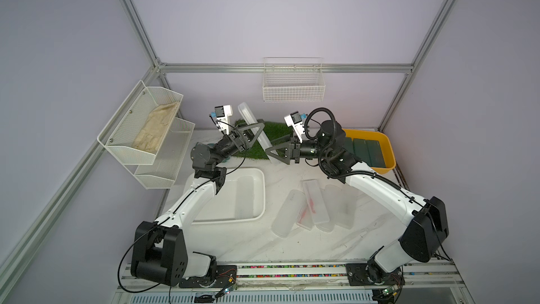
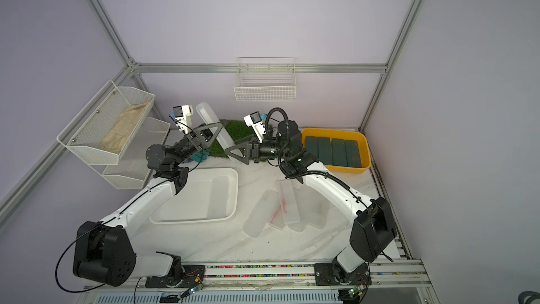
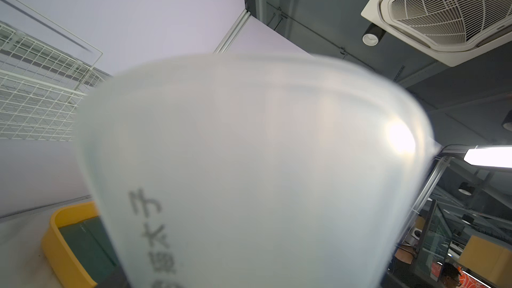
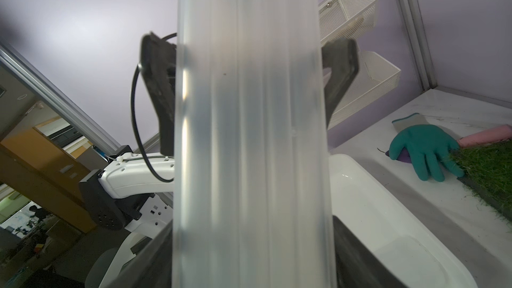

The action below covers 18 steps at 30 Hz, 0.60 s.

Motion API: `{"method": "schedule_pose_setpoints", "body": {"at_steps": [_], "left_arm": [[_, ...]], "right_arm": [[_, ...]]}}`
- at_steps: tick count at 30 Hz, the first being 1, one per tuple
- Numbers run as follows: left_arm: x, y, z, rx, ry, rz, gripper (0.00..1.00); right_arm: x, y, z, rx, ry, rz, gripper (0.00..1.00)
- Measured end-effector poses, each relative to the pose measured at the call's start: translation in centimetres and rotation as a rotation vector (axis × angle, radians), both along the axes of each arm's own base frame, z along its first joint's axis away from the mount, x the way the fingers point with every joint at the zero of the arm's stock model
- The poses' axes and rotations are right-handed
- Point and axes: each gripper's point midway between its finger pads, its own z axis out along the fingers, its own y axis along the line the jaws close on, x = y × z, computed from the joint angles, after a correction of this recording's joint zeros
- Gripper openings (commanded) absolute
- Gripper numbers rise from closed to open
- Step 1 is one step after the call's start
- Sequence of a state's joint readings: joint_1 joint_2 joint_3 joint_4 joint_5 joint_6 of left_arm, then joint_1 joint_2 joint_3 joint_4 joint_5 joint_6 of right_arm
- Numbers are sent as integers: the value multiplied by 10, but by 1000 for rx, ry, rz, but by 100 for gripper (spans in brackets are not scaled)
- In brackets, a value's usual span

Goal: Place the pencil cases by color into the storage box
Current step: Place the pencil case at the storage box.

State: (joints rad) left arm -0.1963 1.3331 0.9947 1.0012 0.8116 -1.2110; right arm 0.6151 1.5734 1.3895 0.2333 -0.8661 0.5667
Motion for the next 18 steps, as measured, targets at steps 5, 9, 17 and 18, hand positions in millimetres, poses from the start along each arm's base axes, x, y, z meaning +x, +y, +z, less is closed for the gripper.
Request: {"method": "schedule_pose_setpoints", "body": {"at_steps": [5,9,17,18], "left_arm": [[4,25,3,54,-23,117,74],[17,48,-7,96,21,218,74],[51,80,-67,349,227,442,77],[54,85,-75,395,251,477,77]], "right_arm": [[12,-2,-3,-2,18,-57,97],[25,-4,-9,-10,39,-110,97],[45,-9,-27,-66,69,-213,97],[47,-10,-32,-86,73,-231,97]]}}
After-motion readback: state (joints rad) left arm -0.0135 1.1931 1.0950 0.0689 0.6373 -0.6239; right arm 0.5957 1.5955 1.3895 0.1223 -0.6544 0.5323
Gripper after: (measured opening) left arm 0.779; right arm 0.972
